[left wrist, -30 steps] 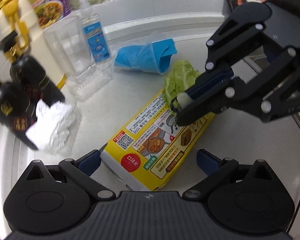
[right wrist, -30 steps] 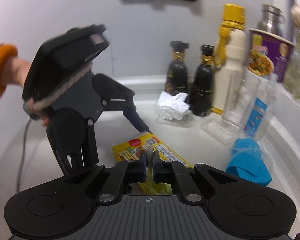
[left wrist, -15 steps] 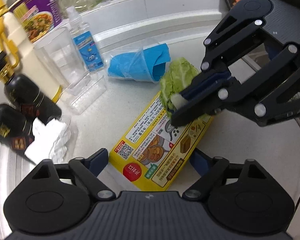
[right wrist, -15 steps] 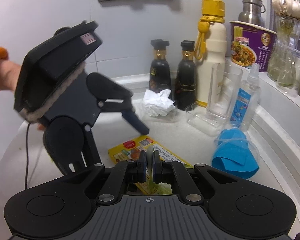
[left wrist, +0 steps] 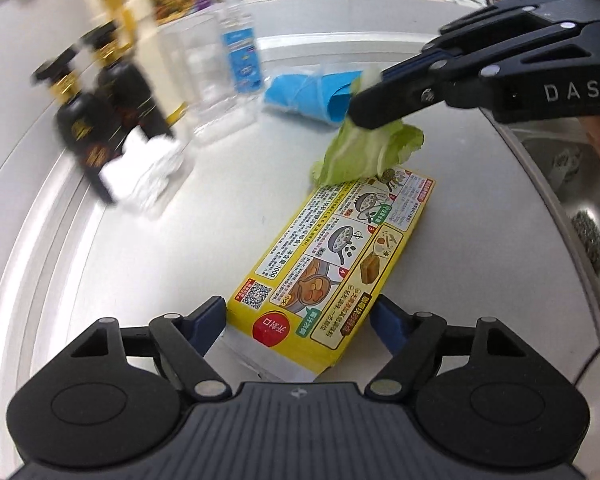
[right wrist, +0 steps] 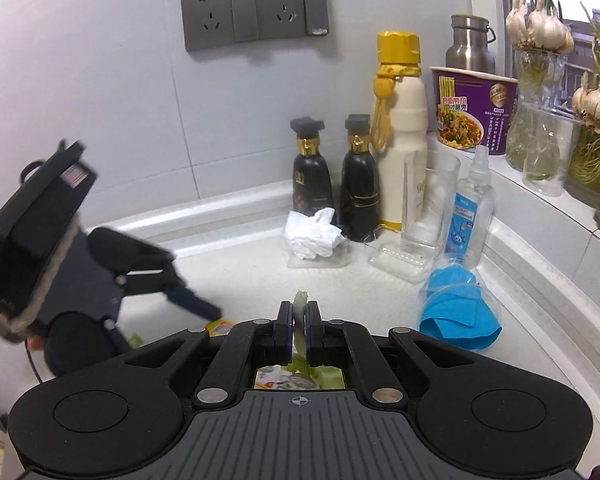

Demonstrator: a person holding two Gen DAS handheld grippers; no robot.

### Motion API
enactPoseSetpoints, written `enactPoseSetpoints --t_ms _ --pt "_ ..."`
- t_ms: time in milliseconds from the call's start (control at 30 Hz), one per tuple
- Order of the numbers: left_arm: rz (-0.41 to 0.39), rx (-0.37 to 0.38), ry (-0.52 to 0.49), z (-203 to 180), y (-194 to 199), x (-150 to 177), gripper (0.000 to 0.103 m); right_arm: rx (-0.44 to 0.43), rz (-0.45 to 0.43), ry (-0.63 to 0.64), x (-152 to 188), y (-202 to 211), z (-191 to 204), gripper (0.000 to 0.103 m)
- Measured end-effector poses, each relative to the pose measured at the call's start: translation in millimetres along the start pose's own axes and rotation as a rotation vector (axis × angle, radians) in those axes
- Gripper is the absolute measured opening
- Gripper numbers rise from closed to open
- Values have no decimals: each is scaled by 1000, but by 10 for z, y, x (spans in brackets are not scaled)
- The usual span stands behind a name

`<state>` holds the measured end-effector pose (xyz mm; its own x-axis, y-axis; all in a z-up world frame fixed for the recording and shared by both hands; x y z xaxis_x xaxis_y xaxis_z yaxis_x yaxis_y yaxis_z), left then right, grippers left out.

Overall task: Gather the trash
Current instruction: 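Close the left gripper on the yellow box while the right carries the leaf toward the bin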

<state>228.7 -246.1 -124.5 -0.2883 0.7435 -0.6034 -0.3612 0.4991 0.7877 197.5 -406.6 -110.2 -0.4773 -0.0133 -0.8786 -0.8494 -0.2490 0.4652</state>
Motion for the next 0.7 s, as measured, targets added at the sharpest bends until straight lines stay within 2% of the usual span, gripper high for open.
enactPoseSetpoints --t_ms 367,700 --pt "-14 -60 296 157 514 466 75 -42 -14 -83 -62 205 283 4" --pt "-77 -94 493 249 957 844 74 -78 -12 -127 -127 353 626 4"
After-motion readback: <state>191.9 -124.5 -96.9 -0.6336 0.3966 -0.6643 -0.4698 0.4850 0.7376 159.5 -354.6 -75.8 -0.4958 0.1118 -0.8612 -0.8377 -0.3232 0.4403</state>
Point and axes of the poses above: each gripper's, at about its wrist camera, not at the fingertips, and y roughly against the way its jaws point, z to its left, x to its underside, the point moved 4 cm from there along -y, roughly the way its jaws point, and after that the axes turned 3 degrees about -z, right-handed, at the moved point
